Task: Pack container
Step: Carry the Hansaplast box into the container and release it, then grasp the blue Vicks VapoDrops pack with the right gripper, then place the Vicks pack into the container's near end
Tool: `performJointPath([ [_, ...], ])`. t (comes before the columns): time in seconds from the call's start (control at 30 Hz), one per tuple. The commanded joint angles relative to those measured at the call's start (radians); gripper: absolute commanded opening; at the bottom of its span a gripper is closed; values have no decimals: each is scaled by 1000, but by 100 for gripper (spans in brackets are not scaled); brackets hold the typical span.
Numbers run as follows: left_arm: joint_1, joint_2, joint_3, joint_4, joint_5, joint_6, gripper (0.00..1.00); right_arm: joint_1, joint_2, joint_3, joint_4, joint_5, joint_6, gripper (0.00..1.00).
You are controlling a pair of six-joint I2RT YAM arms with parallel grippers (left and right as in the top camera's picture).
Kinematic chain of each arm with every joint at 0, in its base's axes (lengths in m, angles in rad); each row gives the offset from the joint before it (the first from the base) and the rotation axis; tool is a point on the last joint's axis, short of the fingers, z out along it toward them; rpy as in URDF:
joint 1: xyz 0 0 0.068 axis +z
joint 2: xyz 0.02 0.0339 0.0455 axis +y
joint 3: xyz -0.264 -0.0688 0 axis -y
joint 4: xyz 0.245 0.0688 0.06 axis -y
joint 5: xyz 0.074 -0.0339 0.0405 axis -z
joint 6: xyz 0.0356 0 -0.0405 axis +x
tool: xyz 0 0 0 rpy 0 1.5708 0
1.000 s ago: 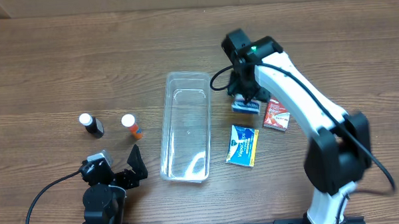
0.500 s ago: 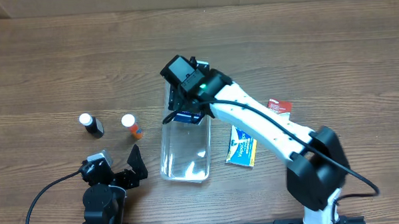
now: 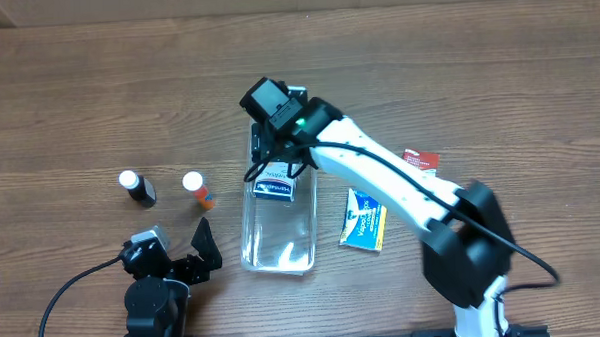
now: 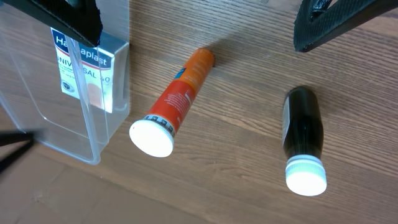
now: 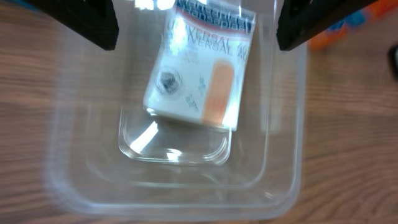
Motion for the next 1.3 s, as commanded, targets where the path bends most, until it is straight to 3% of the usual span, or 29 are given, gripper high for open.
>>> performJointPath([
  [0.0, 5, -8, -3, 0, 4, 19, 100, -31, -267, 82, -190, 100, 6, 91],
  [0.07, 5, -8, -3, 0, 4, 19, 100, -71, -339, 82, -370, 161, 31, 100],
  [0.17, 5, -8, -3, 0, 4, 19, 100, -124, -360, 63, -539, 105, 31, 100],
  [0.23, 5, -8, -3, 0, 4, 19, 100, -127, -360, -11, -552, 63, 32, 100],
  [0.3, 5, -8, -3, 0, 4, 19, 100, -127, -360, -134, -518, 29, 70, 100],
  [0.4, 5, -8, -3, 0, 4, 19, 100, -129, -360, -389, -333, -117, 80, 100],
  [0.5, 5, -8, -3, 0, 4, 19, 100, -129, -360, -512, -217, -149, 103, 100],
  [0.8, 5, -8, -3, 0, 4, 19, 100, -153, -352, -705, -30, -233, 28, 100],
  [1.0, 5, -8, -3, 0, 4, 19, 100, -282, -261, -734, 29, -297, -13, 100],
  [1.07, 5, -8, -3, 0, 4, 19, 100, -284, -250, -734, 58, -300, -33, 93],
  [1.23, 5, -8, -3, 0, 4, 19, 100, -266, -249, -734, 66, -292, -26, 92],
  [1.27, 5, -8, -3, 0, 4, 19, 100, -266, -249, -734, 65, -290, -25, 83],
])
